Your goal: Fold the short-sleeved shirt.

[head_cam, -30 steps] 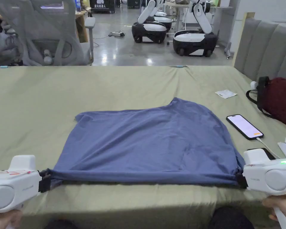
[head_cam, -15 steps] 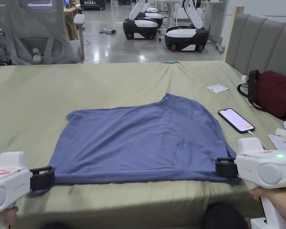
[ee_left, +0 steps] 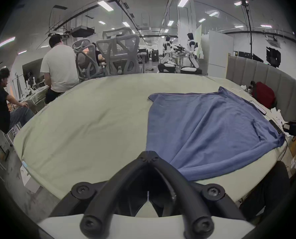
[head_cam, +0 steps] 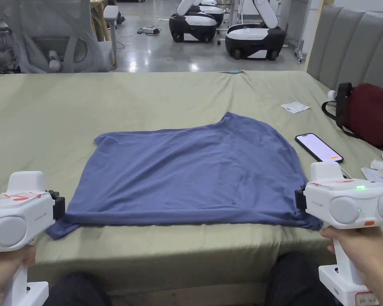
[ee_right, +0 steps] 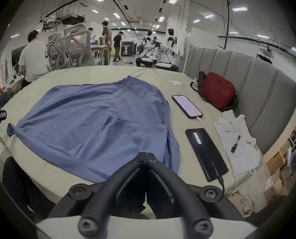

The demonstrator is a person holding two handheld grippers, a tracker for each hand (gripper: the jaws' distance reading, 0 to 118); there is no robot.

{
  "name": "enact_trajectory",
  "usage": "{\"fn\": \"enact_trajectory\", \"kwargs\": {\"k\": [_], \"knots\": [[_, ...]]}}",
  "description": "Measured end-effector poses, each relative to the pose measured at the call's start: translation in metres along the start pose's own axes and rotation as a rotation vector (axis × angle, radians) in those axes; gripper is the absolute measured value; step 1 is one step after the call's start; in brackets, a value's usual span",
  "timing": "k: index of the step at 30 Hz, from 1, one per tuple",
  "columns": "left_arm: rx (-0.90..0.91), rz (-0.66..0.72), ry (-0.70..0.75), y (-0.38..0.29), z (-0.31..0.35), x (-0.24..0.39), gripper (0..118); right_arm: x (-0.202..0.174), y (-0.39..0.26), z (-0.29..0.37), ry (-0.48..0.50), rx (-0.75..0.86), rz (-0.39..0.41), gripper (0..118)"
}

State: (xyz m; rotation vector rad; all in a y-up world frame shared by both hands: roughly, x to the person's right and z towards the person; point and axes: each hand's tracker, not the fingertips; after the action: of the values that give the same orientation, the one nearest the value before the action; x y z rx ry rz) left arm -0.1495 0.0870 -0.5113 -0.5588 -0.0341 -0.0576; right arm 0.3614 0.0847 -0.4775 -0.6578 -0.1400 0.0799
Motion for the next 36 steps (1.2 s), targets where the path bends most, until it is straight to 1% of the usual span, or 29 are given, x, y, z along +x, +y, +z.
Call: {"fn": "enact_trajectory", "kwargs": {"k": [1,2,3,4,5,6,7,10,13,15,16,17,19,20,21,23,24,27,28,29,30,31,32,33,35,36], "knots": [[-0.005,0.006,-0.003,-0.001,-0.001,-0.002,0,0.002,0.001,0.001,0.003,-0.002,-0.003,0],[-0.01,0.01,-0.006,-0.003,-0.001,-0.003,5,0.002,0.0,0.0,0.005,-0.001,-0.005,0],[-0.016,0.014,-0.009,-0.004,-0.001,-0.004,22,0.002,0.0,0.0,0.003,-0.001,-0.005,0],[-0.028,0.013,-0.016,-0.006,-0.002,-0.005,57,0.003,0.0,0.001,0.0,-0.001,-0.005,0],[-0.05,0.007,-0.019,-0.007,-0.003,-0.005,80,0.005,0.0,0.002,-0.001,0.0,-0.006,0],[-0.073,-0.007,-0.024,-0.008,-0.004,-0.005,94,0.003,0.0,0.0,-0.002,0.0,-0.007,0],[-0.069,-0.019,-0.029,-0.01,-0.004,-0.004,100,0.005,0.0,0.001,-0.002,0.0,-0.01,0],[-0.069,-0.033,-0.021,-0.013,-0.009,-0.004,99,0.005,-0.001,-0.001,-0.006,-0.004,-0.013,0],[-0.111,-0.038,-0.007,-0.018,-0.019,-0.006,99,0.009,-0.003,-0.001,-0.012,-0.011,-0.012,0],[-0.142,-0.046,0.001,-0.023,-0.026,-0.007,97,0.009,-0.003,-0.003,-0.012,-0.019,-0.015,0],[-0.161,-0.049,0.002,-0.025,-0.03,-0.007,86,0.009,-0.004,-0.003,-0.014,-0.023,-0.014,0],[-0.166,-0.045,0.003,-0.028,-0.031,-0.007,73,0.01,-0.005,-0.003,-0.015,-0.025,-0.013,0],[-0.175,-0.037,-0.005,-0.034,-0.035,-0.007,34,0.01,-0.005,-0.006,-0.015,-0.038,-0.011,0],[-0.179,-0.027,-0.011,-0.036,-0.035,-0.006,27,0.011,-0.006,-0.007,-0.015,-0.044,-0.01,0],[-0.171,0.013,-0.046,-0.038,-0.035,-0.006,18,0.011,-0.006,-0.008,-0.015,-0.049,-0.009,0],[-0.161,0.032,-0.043,-0.038,-0.034,-0.005,10,0.01,-0.007,-0.01,-0.014,-0.055,-0.008,0],[-0.152,0.03,-0.042,-0.036,-0.034,-0.004,4,0.011,-0.007,-0.01,-0.013,-0.058,-0.007,0],[-0.159,0.014,-0.041,-0.03,-0.032,-0.001,4,0.013,-0.005,-0.012,-0.001,-0.057,-0.013,1],[-0.154,0.01,-0.037,-0.028,-0.032,-0.001,4,0.015,-0.004,-0.012,0.011,-0.058,-0.018,9],[-0.149,0.003,-0.034,-0.027,-0.03,-0.001,4,0.016,-0.003,-0.012,0.03,-0.062,-0.022,30],[-0.145,-0.003,-0.034,-0.026,-0.03,-0.001,4,0.016,-0.003,-0.013,0.047,-0.072,-0.024,77],[-0.142,-0.003,-0.033,-0.025,-0.029,-0.001,4,0.016,-0.004,-0.016,0.049,-0.079,-0.024,108],[-0.14,-0.001,-0.034,-0.024,-0.029,-0.002,4,0.015,-0.005,-0.018,0.047,-0.083,-0.019,118],[-0.137,0.003,-0.035,-0.023,-0.028,-0.002,4,0.014,-0.005,-0.017,0.046,-0.065,0.002,116],[-0.133,0.006,-0.037,-0.022,-0.027,-0.002,4,0.015,-0.007,-0.024,0.041,-0.09,0.009,103],[-0.134,0.005,-0.037,-0.022,-0.027,-0.002,4,0.015,-0.009,-0.028,0.022,-0.127,0.007,98]]}}
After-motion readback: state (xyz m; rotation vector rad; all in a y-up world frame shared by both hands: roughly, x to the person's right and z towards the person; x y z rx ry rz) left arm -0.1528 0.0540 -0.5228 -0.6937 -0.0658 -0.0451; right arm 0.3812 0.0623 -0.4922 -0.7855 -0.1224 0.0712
